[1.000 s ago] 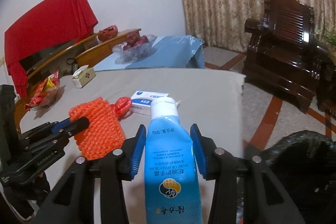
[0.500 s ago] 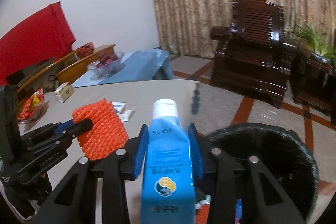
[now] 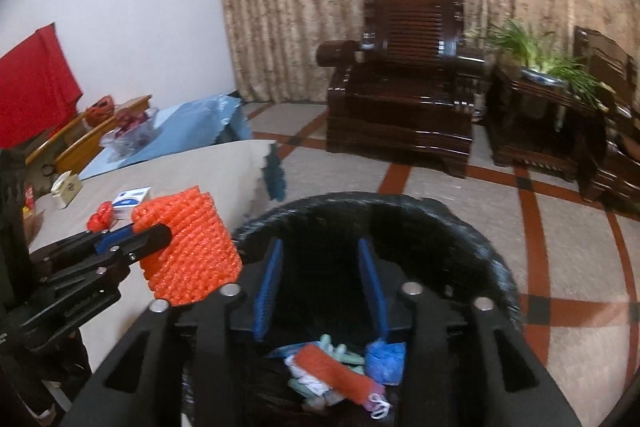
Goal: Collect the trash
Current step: 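Carry the tube with the right gripper while the left gripper carries the net, release into bin, then move both grippers back toward the red plastic bag and white box, then grasp the red plastic bag with the left gripper while the right gripper approaches the white box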
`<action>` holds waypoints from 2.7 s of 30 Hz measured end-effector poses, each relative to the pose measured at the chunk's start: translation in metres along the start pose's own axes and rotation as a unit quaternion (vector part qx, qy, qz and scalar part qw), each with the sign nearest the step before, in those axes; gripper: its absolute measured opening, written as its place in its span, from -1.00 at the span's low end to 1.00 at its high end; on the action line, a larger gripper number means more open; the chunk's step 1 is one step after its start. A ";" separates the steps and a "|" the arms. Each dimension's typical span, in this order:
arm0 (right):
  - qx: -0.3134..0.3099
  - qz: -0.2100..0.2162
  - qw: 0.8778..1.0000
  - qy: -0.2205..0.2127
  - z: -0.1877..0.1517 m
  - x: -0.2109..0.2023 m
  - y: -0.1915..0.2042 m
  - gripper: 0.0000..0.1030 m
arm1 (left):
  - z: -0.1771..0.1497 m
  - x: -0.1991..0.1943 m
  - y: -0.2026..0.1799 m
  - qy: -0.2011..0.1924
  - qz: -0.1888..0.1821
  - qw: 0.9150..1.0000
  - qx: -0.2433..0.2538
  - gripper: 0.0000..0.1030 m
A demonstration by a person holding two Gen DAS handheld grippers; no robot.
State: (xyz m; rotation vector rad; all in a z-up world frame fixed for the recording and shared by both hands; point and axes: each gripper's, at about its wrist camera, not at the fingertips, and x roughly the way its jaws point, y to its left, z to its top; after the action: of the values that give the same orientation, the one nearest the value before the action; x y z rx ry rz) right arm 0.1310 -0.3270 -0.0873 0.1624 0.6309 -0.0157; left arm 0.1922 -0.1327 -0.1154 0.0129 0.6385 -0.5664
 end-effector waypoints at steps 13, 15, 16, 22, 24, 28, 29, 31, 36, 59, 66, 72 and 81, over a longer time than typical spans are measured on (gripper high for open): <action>0.029 -0.060 0.997 -0.025 -0.010 -0.027 -0.046 0.78 | -0.012 0.018 -0.026 0.017 -0.019 0.999 0.020 0.56; 0.026 -0.064 0.997 -0.028 -0.008 -0.028 -0.045 0.87 | -0.012 0.012 -0.020 0.010 -0.011 1.000 0.018 0.65; 0.025 -0.065 0.997 -0.029 -0.008 -0.028 -0.043 0.88 | -0.012 0.008 -0.016 0.005 -0.006 1.000 0.014 0.69; 0.014 -0.045 0.998 -0.030 -0.005 -0.022 -0.020 0.88 | -0.006 -0.014 0.017 -0.013 0.031 0.999 -0.007 0.75; 0.005 -0.034 0.999 -0.031 -0.003 -0.018 -0.007 0.88 | -0.006 -0.022 0.032 -0.020 0.047 0.999 -0.015 0.75; -0.006 -0.008 1.000 -0.029 0.002 -0.005 0.021 0.88 | -0.007 -0.040 0.064 -0.029 0.078 0.996 -0.032 0.75; -0.012 0.001 1.000 -0.029 0.004 0.000 0.032 0.88 | -0.008 -0.044 0.070 -0.031 0.085 0.995 -0.034 0.75; -0.022 0.016 0.999 -0.027 0.008 0.009 0.051 0.88 | -0.009 -0.053 0.092 -0.034 0.106 0.993 -0.041 0.75; -0.044 0.051 0.997 -0.028 0.013 0.034 0.100 0.88 | -0.012 -0.072 0.140 -0.040 0.150 0.986 -0.060 0.75; -0.091 0.106 0.990 0.010 0.014 0.141 0.225 0.88 | -0.035 -0.043 0.310 0.015 0.246 0.961 -0.122 0.66; -0.096 0.103 0.990 0.024 0.012 0.158 0.233 0.88 | -0.040 -0.025 0.329 0.045 0.232 0.960 -0.147 0.46; -0.099 0.104 0.989 0.033 0.011 0.171 0.244 0.88 | -0.044 -0.019 0.343 0.065 0.213 0.959 -0.173 -0.15; -0.112 0.118 0.986 0.039 0.015 0.188 0.274 0.88 | -0.041 -0.046 0.357 0.039 0.248 0.953 -0.168 -0.24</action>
State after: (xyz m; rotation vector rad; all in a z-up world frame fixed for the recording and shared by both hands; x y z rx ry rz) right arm 0.3089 -0.0522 -0.1461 0.0201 0.6838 0.2908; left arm 0.3196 0.2008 -0.1791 -0.1215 0.7691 0.0323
